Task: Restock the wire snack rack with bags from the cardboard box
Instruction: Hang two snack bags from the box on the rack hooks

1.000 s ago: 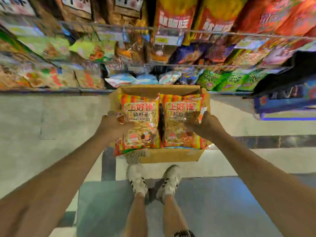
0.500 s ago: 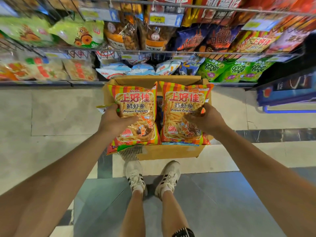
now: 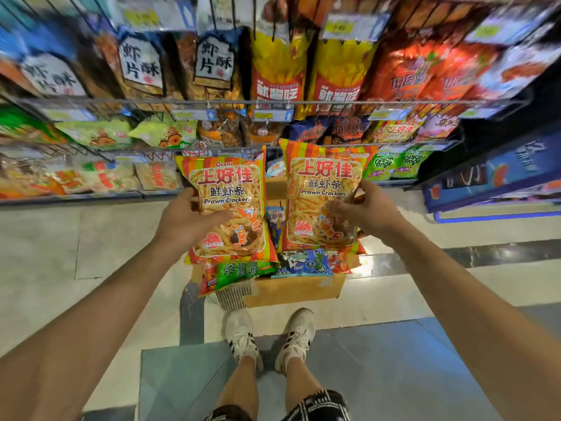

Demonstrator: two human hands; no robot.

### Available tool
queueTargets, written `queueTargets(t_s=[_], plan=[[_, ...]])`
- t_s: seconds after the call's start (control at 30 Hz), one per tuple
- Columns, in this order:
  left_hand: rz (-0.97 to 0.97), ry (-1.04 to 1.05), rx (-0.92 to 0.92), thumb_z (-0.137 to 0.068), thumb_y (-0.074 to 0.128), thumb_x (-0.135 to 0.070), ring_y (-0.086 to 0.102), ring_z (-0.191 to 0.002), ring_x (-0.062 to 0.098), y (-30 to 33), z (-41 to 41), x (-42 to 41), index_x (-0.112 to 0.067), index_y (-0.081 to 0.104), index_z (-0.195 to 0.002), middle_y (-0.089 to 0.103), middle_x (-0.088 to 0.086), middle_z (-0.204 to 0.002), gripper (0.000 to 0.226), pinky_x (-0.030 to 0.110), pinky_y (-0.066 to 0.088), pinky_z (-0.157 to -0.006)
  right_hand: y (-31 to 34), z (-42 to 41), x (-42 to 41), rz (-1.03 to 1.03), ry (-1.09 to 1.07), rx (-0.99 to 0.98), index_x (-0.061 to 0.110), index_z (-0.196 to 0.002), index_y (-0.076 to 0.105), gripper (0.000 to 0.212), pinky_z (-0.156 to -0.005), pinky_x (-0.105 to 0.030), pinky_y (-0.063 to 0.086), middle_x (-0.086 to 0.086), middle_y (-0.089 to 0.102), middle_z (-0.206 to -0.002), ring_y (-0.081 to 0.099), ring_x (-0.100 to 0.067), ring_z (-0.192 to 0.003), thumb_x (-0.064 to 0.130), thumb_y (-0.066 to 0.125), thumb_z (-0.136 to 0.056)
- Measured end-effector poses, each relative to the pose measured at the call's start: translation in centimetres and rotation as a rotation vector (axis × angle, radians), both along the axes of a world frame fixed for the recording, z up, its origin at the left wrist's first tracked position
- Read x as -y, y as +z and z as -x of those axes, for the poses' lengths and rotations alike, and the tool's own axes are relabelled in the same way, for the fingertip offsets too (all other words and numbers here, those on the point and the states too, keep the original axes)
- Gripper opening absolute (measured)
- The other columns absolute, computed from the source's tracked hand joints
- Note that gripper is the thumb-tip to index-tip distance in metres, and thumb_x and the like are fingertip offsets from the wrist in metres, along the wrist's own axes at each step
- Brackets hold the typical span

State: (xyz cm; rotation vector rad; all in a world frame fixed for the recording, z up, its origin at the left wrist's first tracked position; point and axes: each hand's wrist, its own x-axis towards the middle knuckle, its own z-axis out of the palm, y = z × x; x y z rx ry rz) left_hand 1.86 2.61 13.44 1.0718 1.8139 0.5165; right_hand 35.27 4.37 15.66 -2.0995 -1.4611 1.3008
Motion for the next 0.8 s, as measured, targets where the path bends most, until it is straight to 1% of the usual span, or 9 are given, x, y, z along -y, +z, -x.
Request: queueTargets(t_s=[0.07, 0.2, 0.3, 0.4, 0.5, 0.57, 0.67, 0.73, 0.8], plan=[[-0.056, -0.013, 0.009, -0.073, 0.088, -0.031, 0.063, -0.083, 0.001, 4.5, -0.1, -0.7, -0.024, 0.062, -0.11, 0.068, -0.015, -0.095, 0.046, 0.027, 0.051, -0.072, 4.7, -0.2, -0.2, -0.06, -0.022, -0.016, 0.026, -0.109, 0.058, 0.041, -0.074, -0.042, 0.061, 0.008, 0.07, -0.095, 0.07, -0.015, -0.087, 0.041, 0.083, -0.08], [-0.174, -0.046, -0.004, -0.065, 0.089, -0.048, 0.069, -0.097, 0.017, 14.4, -0.4, -2.4, -0.021, 0.063, -0.115, 0.072, -0.007, -0.108, 0.063, 0.041, 0.055, -0.088, 14.6, -0.7, -0.3, -0.208, -0.039, 0.005, 0.025, -0.111, 0.058, 0.045, -0.07, -0.035, 0.056, 0.006, 0.07, -0.093, 0.07, -0.018, -0.086, 0.045, 0.083, -0.079], [-0.26, -0.077, 0.051, -0.065, 0.088, -0.055, 0.061, -0.121, 0.023, 21.9, -1.3, -3.3, -0.019, 0.054, -0.138, 0.064, -0.005, -0.132, 0.089, 0.047, 0.049, -0.103, 21.8, -1.3, 0.1, -0.284, -0.078, 0.024, 0.027, -0.119, 0.056, 0.055, -0.077, -0.044, 0.061, 0.003, 0.07, -0.103, 0.069, -0.02, -0.089, 0.051, 0.081, -0.077], [-0.348, -0.156, 0.121, -0.068, 0.087, -0.051, 0.062, -0.118, 0.021, 28.2, -2.7, -4.1, -0.022, 0.051, -0.138, 0.065, -0.007, -0.128, 0.083, 0.044, 0.049, -0.102, 28.0, -2.3, 1.4, -0.34, -0.144, 0.005, 0.028, -0.12, 0.057, 0.052, -0.069, -0.041, 0.062, 0.003, 0.073, -0.095, 0.071, -0.017, -0.078, 0.048, 0.081, -0.079], [-0.38, -0.214, 0.097, -0.064, 0.085, -0.063, 0.045, -0.139, 0.028, 33.5, -4.4, -4.8, -0.02, 0.031, -0.155, 0.044, -0.002, -0.154, 0.114, 0.048, 0.041, -0.11, 32.9, -3.9, 2.8, -0.404, -0.18, 0.065, 0.028, -0.117, 0.058, 0.053, -0.06, -0.041, 0.06, 0.0, 0.074, -0.088, 0.072, -0.019, -0.073, 0.055, 0.08, -0.076], [-0.409, -0.241, 0.101, -0.049, 0.082, -0.078, 0.048, -0.136, 0.029, 36.0, -5.8, -5.7, -0.024, 0.032, -0.155, 0.045, -0.002, -0.154, 0.13, 0.051, 0.043, -0.109, 35.2, -5.1, 3.6, -0.45, -0.227, 0.073, 0.031, -0.111, 0.06, 0.053, -0.066, -0.045, 0.062, 0.002, 0.075, -0.088, 0.073, -0.02, -0.076, 0.06, 0.079, -0.071], [-0.439, -0.292, 0.087, -0.059, 0.084, -0.068, 0.051, -0.133, 0.027, 39.2, -8.4, -6.0, -0.022, 0.039, -0.152, 0.051, -0.001, -0.148, 0.114, 0.045, 0.043, -0.109, 37.5, -7.2, 4.6, -0.502, -0.283, 0.043, 0.032, -0.107, 0.064, 0.062, -0.079, -0.049, 0.06, 0.005, 0.077, -0.093, 0.074, -0.016, -0.081, 0.068, 0.081, -0.061], [-0.461, -0.34, 0.106, -0.057, 0.085, -0.067, 0.058, -0.125, 0.025, 40.3, -10.6, -6.3, -0.024, 0.049, -0.144, 0.06, -0.005, -0.138, 0.104, 0.043, 0.048, -0.104, 38.3, -9.0, 5.1, -0.518, -0.308, 0.054, 0.028, -0.107, 0.063, 0.067, -0.078, -0.05, 0.06, 0.003, 0.076, -0.092, 0.074, -0.02, -0.081, 0.072, 0.081, -0.059], [-0.457, -0.36, 0.12, -0.06, 0.086, -0.063, 0.056, -0.127, 0.024, 41.3, -12.8, -6.7, -0.021, 0.044, -0.148, 0.055, -0.009, -0.138, 0.106, 0.044, 0.048, -0.104, 39.2, -10.8, 5.3, -0.528, -0.317, 0.082, 0.026, -0.105, 0.063, 0.063, -0.077, -0.048, 0.06, 0.004, 0.074, -0.092, 0.072, -0.019, -0.081, 0.07, 0.08, -0.062]])
